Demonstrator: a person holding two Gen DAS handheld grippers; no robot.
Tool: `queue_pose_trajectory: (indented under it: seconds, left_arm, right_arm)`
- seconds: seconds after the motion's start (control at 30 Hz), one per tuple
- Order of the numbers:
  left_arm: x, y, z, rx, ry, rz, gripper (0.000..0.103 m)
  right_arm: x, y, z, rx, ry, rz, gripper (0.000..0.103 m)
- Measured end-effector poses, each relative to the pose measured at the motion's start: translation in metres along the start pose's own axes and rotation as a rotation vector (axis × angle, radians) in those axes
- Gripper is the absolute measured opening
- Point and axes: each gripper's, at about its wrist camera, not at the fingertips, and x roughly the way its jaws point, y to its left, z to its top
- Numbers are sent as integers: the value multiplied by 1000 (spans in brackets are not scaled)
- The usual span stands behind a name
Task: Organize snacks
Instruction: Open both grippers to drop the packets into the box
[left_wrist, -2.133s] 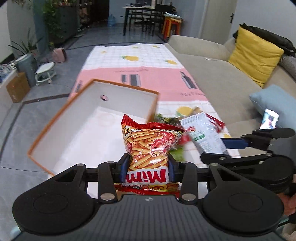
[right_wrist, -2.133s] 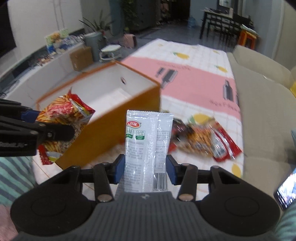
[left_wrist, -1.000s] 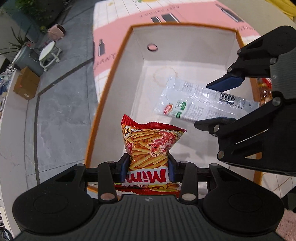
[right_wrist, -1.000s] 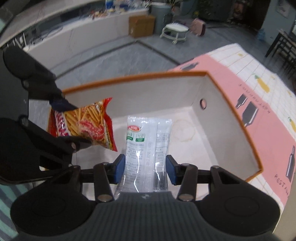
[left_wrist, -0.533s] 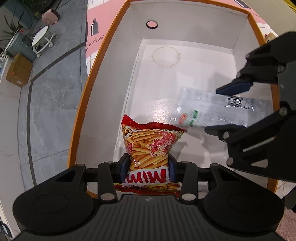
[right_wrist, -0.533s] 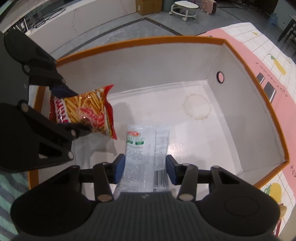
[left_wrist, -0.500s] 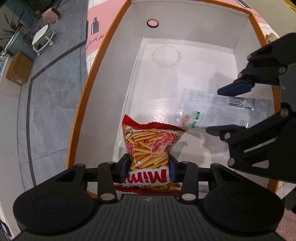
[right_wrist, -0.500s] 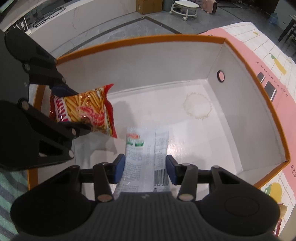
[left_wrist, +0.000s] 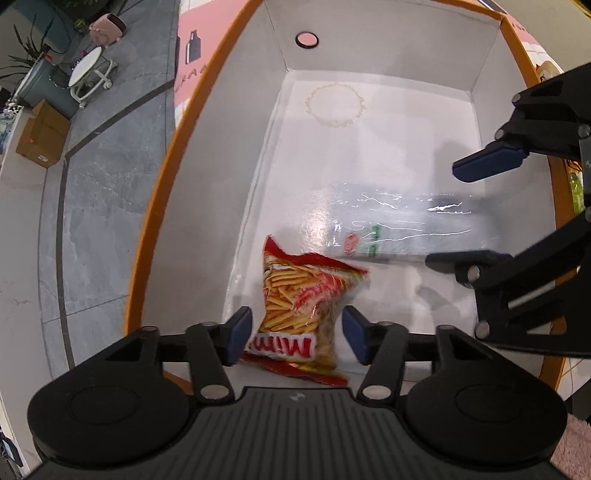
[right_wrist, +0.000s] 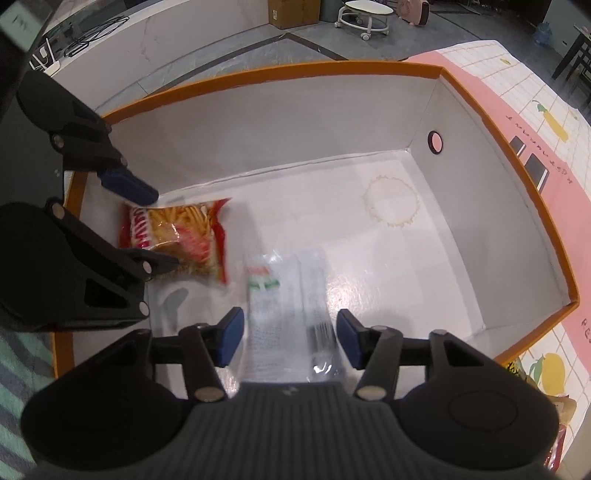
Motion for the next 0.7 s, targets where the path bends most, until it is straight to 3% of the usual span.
queue_pose_trajectory:
  seconds: [0.5, 0.7]
  left_arm:
    - [-39, -5, -9, -23, -144, 50, 70]
    - [-70, -13, -14, -36, -256, 50, 70]
  right_arm:
    - [-46, 4, -16, -27, -146, -91, 65]
    - [-79, 1, -30, -2, -219, -120, 65]
